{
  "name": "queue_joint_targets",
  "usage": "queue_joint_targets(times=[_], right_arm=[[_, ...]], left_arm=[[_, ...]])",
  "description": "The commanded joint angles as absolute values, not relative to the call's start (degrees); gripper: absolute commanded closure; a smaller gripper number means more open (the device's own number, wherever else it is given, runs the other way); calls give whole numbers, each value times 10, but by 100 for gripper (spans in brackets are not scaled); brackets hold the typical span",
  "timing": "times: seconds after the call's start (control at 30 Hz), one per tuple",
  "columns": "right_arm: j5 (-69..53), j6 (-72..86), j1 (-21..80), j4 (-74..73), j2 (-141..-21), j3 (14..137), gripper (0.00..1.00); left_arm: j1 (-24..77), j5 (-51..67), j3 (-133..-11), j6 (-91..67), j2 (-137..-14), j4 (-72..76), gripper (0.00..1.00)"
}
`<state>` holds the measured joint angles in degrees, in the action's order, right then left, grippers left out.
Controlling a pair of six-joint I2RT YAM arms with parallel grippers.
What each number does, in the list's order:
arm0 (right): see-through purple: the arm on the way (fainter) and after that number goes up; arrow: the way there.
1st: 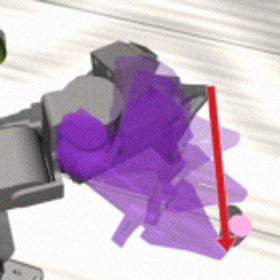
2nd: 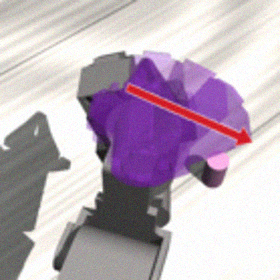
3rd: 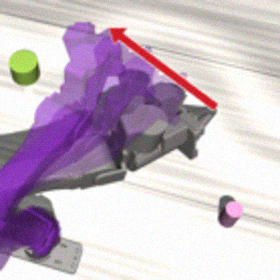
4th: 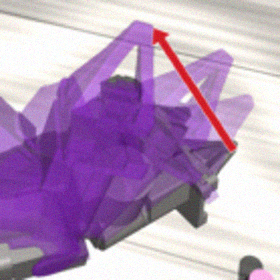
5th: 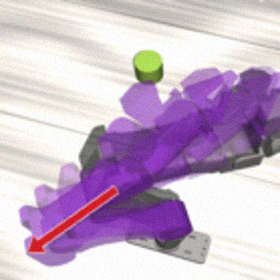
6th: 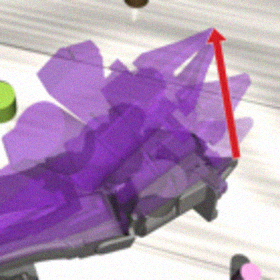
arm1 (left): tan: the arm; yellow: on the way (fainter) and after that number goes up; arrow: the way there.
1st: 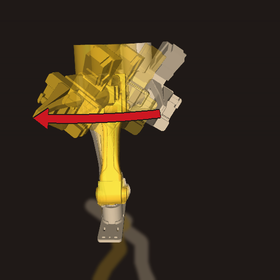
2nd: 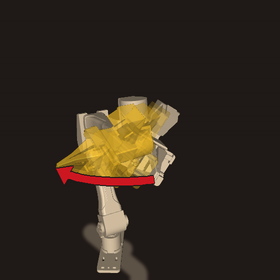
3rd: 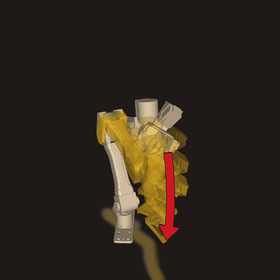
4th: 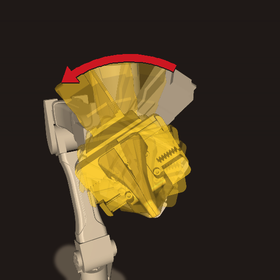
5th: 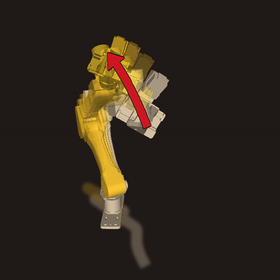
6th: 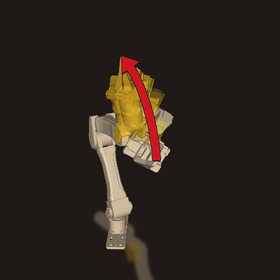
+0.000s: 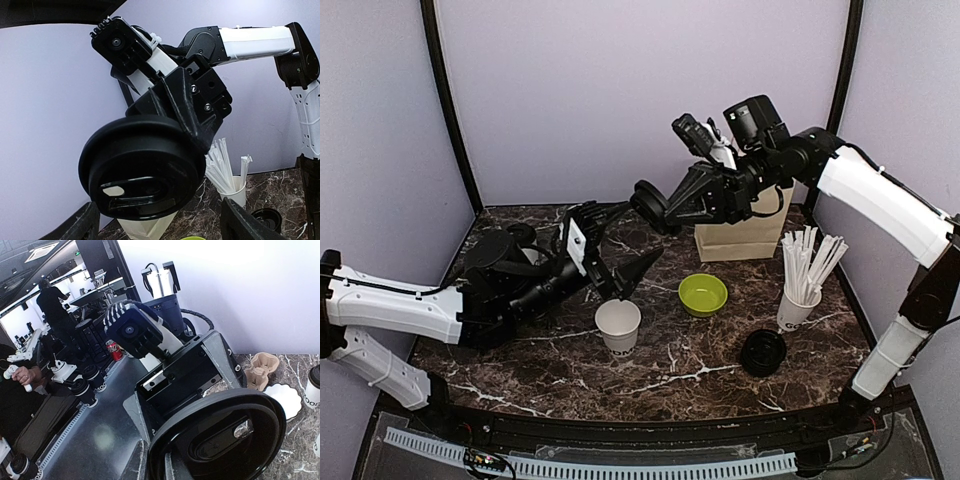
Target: Pack the takeout coffee
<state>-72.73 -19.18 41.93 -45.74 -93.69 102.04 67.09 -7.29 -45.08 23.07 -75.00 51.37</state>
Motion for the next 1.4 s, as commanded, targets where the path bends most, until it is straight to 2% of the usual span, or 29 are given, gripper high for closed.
queue_joint_targets(times=[0.0, 0.27, 0.8, 1.0, 1.1, 1.37], right_arm=[[-745, -180, 417, -433, -944, 1035, 91], [-745, -181, 417, -429, -941, 1024, 91], [-749, -182, 417, -428, -944, 1020, 91], [-750, -184, 417, -430, -944, 1019, 91], [-750, -184, 417, -429, -946, 1018, 90], [-749, -183, 417, -429, -949, 1013, 89]], left_arm=[[675, -93, -477, 243, -767, 576, 15], [675, -128, -490, 238, -793, 610, 17], [676, -192, -493, 215, -817, 676, 11], [676, -179, -494, 222, -815, 659, 21], [676, -161, -499, 223, -818, 649, 22], [676, -152, -510, 241, -823, 638, 16]])
